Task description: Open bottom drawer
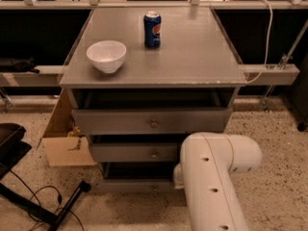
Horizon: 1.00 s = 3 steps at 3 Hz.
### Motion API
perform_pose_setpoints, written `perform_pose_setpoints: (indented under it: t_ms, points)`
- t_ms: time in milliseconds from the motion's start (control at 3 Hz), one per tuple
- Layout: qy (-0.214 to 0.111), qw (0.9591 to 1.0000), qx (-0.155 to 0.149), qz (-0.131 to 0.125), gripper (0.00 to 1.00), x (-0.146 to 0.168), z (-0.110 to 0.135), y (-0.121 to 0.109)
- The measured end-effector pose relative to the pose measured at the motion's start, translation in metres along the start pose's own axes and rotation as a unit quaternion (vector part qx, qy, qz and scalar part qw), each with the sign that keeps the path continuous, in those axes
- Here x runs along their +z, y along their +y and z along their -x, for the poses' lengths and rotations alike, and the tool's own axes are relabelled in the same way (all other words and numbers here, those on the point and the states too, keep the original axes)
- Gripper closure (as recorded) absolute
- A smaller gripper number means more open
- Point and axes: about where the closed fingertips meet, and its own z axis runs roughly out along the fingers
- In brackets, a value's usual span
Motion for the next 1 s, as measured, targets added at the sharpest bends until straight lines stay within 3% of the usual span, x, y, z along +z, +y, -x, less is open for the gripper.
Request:
perform_pose_setpoints:
  t_ms: [1000]
  points:
    - [0.004,0.9999,0.005,0.009,1.0,-0.003,-0.004,0.013]
